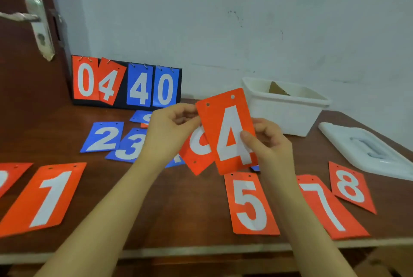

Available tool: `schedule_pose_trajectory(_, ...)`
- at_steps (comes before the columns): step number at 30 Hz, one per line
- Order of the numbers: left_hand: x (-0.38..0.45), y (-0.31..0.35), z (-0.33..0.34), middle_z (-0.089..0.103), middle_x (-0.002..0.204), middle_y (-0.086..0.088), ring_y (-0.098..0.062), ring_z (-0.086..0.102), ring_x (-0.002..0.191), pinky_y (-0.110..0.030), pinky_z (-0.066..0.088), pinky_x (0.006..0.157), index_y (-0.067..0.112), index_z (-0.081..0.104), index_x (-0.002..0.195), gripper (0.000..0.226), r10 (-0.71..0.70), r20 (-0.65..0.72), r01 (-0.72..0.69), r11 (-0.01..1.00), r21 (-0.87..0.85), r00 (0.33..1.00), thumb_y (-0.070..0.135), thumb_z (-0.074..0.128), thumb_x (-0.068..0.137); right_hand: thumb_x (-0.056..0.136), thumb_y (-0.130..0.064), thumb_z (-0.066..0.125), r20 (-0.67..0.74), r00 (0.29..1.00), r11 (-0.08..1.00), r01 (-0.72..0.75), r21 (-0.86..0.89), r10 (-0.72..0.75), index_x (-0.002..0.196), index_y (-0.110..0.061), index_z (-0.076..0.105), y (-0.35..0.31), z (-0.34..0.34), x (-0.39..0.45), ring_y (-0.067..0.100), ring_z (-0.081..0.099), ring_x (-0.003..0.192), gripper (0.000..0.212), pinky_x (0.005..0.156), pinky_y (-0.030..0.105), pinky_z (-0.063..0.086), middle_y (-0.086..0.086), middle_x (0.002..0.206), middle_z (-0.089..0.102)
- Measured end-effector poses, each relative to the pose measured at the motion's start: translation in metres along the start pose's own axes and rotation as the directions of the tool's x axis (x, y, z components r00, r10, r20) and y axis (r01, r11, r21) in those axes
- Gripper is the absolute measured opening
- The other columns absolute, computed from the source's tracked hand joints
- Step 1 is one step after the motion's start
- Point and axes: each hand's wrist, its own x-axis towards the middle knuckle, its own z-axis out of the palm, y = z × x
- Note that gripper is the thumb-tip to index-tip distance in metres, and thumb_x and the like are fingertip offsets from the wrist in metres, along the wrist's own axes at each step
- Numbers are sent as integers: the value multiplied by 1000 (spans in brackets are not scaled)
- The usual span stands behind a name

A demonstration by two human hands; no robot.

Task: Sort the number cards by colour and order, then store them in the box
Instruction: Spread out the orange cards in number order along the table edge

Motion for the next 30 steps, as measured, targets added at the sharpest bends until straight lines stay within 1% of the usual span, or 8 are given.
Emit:
schedule_pose_trajectory(2,-21,7,-7,69,72,24,3,67,71,-7,48,58,38,66,78,26,-25,79,27,999,-25,997,12,67,81,77,-20,70,58,996,996,-66,52,63,78,-21,67,1,-6,-19,25,61,109,4,94,53,48,3,119,62)
schedule_pose_trajectory(7,-51,12,-11,71,73,21,-1,68,71,-9,49,56,32,69,80,21,-116,178,128,990,-58,977,11,65,82,80,-15,71,14,990,989,-143,47,143,91,-12,67,3,-6,-51,27,68,89,13,82,53,54,7,95,72)
schedule_pose_trajectory(11,-63,6,-15,68,93,21,5,61,90,-16,48,77,34,67,90,14,-123,64,123,992,-1,990,22,62,85,79,-15,71,-131,978,985,-157,75,165,90,-16,68,4,-1,-62,27,67,93,11,84,51,53,8,98,70)
schedule_pose_trajectory(18,-71,-2,7,60,100,17,3,56,98,-17,45,81,33,54,104,37,-239,-68,242,969,52,969,27,75,74,78,-16,72,-155,971,980,-166,112,182,91,-19,68,12,10,-71,19,70,86,14,73,38,59,4,99,71)
schedule_pose_trajectory(21,-69,2,18,63,91,16,14,58,82,-11,51,72,31,55,101,30,-198,-124,196,980,-24,972,16,71,79,80,-24,71,-141,974,980,-160,119,176,90,-24,69,15,6,-72,13,71,81,10,61,25,57,0,95,72)
schedule_pose_trajectory(26,-60,7,14,67,86,12,3,64,78,-7,49,61,28,61,98,22,-139,-272,112,987,-112,952,12,65,84,90,-22,59,-247,967,998,-66,-12,60,98,-38,66,18,-19,-66,21,67,82,20,66,39,60,-15,91,70)
schedule_pose_trajectory(28,-60,0,10,66,84,9,-1,65,74,-8,49,56,29,55,112,32,-195,-227,198,980,-12,954,16,64,85,92,-18,56,-258,966,995,-33,-94,7,114,-37,59,21,-31,-63,8,64,97,29,73,32,59,-17,111,60)
schedule_pose_trajectory(30,-66,-13,9,63,78,9,1,60,67,-4,44,53,28,54,121,38,-220,-145,251,933,256,965,17,62,85,93,-15,53,-279,960,981,-30,-189,-24,118,-39,56,25,-41,-62,-7,57,95,35,75,23,55,-27,106,48)
